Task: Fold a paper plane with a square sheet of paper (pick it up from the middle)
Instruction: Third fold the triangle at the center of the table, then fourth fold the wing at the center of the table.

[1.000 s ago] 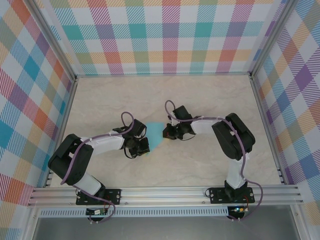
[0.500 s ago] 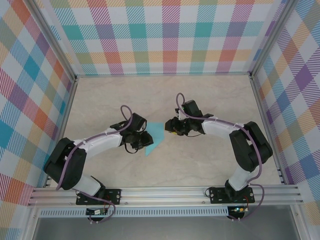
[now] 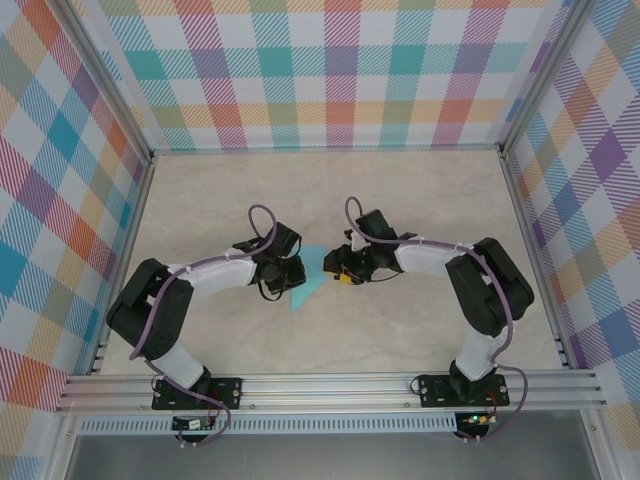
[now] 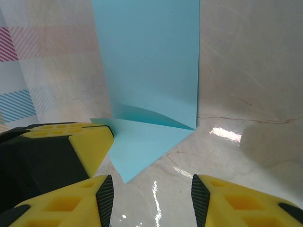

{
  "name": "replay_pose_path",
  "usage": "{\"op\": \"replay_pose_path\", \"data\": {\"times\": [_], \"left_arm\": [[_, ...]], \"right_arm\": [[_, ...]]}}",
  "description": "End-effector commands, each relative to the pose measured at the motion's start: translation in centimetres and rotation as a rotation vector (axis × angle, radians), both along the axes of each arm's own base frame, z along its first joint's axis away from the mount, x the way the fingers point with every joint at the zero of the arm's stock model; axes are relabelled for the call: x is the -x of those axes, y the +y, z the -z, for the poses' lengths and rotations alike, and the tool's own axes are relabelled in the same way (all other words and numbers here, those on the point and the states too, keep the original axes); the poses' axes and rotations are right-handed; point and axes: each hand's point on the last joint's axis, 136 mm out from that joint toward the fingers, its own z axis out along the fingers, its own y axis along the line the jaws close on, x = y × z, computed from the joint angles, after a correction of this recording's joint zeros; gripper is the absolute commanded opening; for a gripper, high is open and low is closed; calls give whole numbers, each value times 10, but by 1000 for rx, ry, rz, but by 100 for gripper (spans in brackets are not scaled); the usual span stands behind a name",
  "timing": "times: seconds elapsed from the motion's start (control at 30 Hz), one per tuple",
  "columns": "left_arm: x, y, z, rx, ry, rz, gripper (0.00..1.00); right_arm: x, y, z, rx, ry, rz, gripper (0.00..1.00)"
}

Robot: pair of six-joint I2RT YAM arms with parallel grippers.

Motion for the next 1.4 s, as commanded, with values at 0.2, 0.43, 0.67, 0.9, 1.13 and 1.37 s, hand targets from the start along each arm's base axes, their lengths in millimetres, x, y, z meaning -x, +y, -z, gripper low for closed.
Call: {"op": "replay_pose_path", "data": {"times": [0.2, 0.43, 0.67, 0.9, 1.13, 1.37], "left_arm": [[6, 23, 24, -133, 51, -58, 2], [12, 29, 33, -158, 84, -71, 1], [12, 29, 33, -158, 83, -73, 0], [13, 29, 33, -156, 86, -73, 0], [13, 28, 32, -153, 86, -73, 0], [12, 27, 28, -144, 77, -68, 0]], "right_arm": [[-5, 19, 4, -4, 30, -21, 43], [-6, 15, 15, 43, 46, -9, 43], [-8, 18, 19, 40, 56, -17, 41], [-9, 27, 19, 19, 57, -43, 35], [-5, 34, 17, -1, 63, -72, 35], [-1, 41, 19, -37, 83, -100, 31]]}}
